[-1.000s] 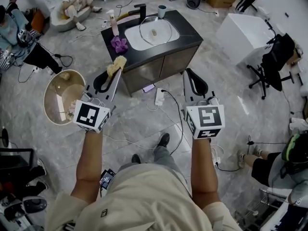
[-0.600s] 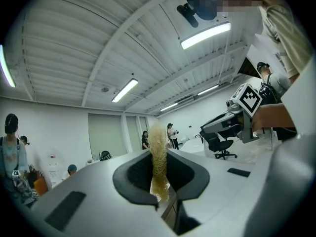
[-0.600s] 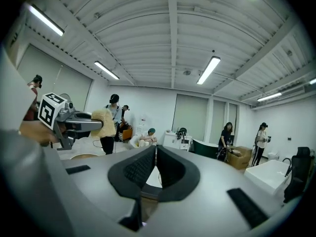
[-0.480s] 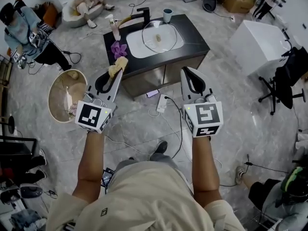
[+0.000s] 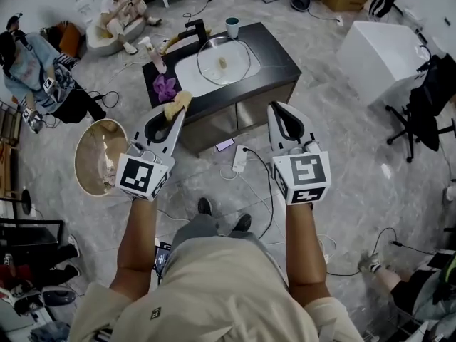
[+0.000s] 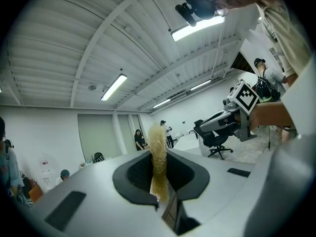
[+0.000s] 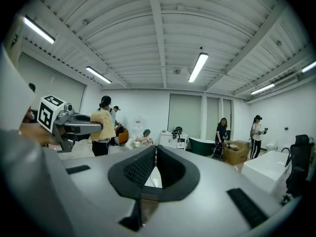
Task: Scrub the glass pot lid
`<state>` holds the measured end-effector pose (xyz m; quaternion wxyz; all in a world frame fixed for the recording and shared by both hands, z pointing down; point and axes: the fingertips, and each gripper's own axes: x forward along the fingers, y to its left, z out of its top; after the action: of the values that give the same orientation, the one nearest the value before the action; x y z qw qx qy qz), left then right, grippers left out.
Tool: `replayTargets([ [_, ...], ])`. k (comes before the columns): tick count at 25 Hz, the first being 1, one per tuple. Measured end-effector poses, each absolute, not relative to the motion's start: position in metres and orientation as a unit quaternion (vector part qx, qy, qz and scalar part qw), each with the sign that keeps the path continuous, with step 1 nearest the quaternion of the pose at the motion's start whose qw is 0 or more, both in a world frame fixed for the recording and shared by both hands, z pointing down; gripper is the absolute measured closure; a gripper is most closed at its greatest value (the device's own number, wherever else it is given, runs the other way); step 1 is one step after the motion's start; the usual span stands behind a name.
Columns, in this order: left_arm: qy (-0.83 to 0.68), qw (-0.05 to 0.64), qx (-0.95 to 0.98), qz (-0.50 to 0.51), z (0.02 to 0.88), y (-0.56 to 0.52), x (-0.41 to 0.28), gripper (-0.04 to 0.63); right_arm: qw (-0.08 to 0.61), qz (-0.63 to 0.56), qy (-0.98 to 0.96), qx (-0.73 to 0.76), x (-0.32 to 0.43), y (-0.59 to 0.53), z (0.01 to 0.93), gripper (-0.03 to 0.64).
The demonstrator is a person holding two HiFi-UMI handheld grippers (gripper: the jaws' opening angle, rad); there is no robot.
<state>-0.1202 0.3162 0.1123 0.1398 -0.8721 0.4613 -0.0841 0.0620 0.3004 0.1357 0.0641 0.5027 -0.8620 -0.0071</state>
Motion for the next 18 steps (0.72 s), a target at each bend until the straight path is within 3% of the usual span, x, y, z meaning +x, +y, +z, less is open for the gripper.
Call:
replayTargets([
  [18, 0.388, 0.126, -0.912, -0.037, 0.13, 0.133, -0.108, 0.545, 0.105, -0.022, -0.803, 0.586, 0.086, 0.167, 0.136, 0.589],
])
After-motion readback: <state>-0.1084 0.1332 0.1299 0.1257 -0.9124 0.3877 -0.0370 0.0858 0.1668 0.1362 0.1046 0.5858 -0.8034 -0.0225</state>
